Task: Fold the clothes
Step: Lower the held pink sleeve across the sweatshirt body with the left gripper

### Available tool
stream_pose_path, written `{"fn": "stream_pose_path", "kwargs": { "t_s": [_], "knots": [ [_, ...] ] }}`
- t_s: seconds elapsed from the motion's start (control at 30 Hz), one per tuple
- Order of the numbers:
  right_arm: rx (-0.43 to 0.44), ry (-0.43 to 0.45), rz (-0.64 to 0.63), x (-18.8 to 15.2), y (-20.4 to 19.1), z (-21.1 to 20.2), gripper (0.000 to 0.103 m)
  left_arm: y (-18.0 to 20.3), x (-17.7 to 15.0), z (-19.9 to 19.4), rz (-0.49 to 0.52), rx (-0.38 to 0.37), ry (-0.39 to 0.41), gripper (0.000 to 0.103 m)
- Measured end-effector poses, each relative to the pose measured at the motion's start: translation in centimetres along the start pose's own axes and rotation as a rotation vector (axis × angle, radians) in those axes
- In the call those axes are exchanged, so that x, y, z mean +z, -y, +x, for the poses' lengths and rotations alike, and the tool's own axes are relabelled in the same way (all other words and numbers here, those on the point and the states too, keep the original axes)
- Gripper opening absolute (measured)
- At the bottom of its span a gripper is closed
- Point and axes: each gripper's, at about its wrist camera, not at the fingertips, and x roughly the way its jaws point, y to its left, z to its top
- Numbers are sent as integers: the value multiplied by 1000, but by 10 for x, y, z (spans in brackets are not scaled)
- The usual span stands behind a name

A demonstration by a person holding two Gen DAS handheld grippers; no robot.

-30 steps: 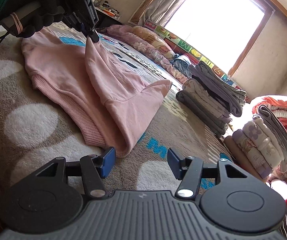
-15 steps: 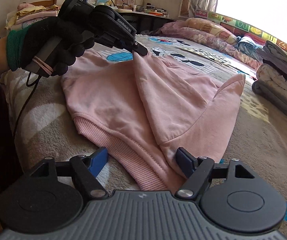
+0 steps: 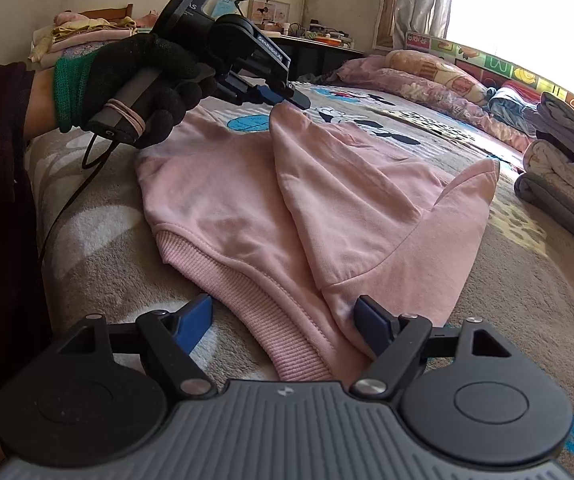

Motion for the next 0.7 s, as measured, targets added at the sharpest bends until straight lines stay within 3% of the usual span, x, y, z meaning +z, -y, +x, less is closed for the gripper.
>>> {"fn": "stream_pose_path", "kwargs": {
  "t_s": [0.03,0.07,0.17,0.3,0.4,0.5,0.53,0.7],
  "knots": [
    [3,2,1,0,0,0,79,-1,-4,7,40,91,-43,5],
    [5,3,1,-1,1,0,79,-9,-6,11,14,119,-63,5],
    [14,2,0,0,3,1,79,-2,1,0,48,146,-10,5],
    [30,-9,-9,4,6,-3,77,7,7,-10,76,92,13,5],
    [19,33,11,8,7,-11,77,31,6,-7,196,-27,-53,5],
    [10,86,30,12,8,-8,77,48,-8,11,309,-22,-162,7],
    [15,94,45,12,8,-5,77,49,-12,19,324,33,-178,7],
    [31,24,22,11,3,13,83,36,9,14,284,43,-137,11]
  ]
}}
